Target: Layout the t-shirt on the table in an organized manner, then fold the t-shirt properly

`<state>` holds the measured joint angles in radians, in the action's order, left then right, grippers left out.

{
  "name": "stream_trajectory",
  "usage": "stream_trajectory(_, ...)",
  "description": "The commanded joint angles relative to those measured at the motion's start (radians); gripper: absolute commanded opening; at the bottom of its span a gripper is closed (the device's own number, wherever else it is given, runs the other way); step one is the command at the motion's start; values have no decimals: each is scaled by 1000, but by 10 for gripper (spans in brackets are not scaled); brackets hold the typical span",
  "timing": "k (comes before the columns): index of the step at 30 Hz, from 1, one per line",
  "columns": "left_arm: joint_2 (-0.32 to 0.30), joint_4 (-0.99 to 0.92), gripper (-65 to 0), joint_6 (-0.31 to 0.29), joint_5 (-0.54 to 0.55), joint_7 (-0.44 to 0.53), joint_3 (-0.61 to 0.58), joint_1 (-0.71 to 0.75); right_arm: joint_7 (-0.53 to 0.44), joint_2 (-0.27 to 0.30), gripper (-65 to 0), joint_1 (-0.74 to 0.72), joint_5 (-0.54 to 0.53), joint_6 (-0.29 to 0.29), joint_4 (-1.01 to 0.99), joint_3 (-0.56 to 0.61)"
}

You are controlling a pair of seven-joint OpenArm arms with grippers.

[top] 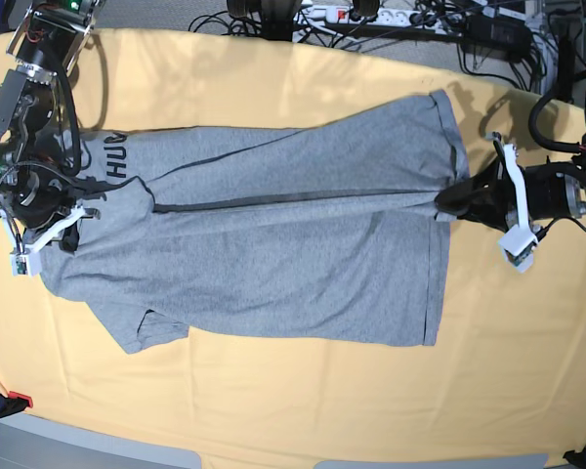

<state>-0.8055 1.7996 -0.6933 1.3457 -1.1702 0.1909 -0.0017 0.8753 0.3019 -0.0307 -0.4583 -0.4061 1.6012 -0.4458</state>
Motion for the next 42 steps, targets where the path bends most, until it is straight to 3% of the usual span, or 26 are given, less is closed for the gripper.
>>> stream_trajectory(1,-22,11,-650,-5,12,22,12,-31,-27,20,-650,-19,13,18,16,-6)
stream_trajectory(3,-21,11,-650,-5,-3,27,12,-52,-26,20,-650,-19,14,11,16,-6)
stream_trajectory(5,-16,11,-650,-5,-97,82,12,-82,-26,21,-637,-19,14,-38,16,-6)
stream_trajectory(7,-11,11,-641,-5,-198,159,12,-113,-26,29,-483,-23,0,-54,16,-6)
stream_trajectory(9,-8,11,-466,-5,-259,207,12,-139,-26,46,-336,-27,-14,-43,17,-6)
stream_trajectory(10,-6,11,-374,-5,-270,209,12,-151,-24,53,-303,-30,-18,-37,19,-7)
stream_trajectory(12,-6,11,-235,-5,-272,210,12,-164,-18,71,-300,-30,-37,-39,34,-10)
stream_trajectory(13,-6,11,-206,-5,-272,210,12,-166,-6,79,-301,-30,-53,-45,47,-19)
stream_trajectory(19,-6,11,-200,-3,-298,194,12,-165,147,106,-301,-23,-258,-156,109,-151)
stream_trajectory(23,-8,11,-201,27,-209,65,12,-164,246,129,-301,47,-469,-245,112,-250)
stream_trajectory(25,-11,11,-201,29,-172,19,12,-159,260,139,-301,110,-508,-275,112,-284)
stream_trajectory(31,-8,11,-201,107,-278,29,13,-126,259,142,-301,272,-489,-281,112,-315)
stream_trajectory(36,-3,11,-201,167,-373,57,37,-59,241,142,-301,338,-383,-227,112,-315)
stream_trajectory(42,42,11,-201,171,-377,63,150,30,193,141,-300,355,-260,-141,110,-343)
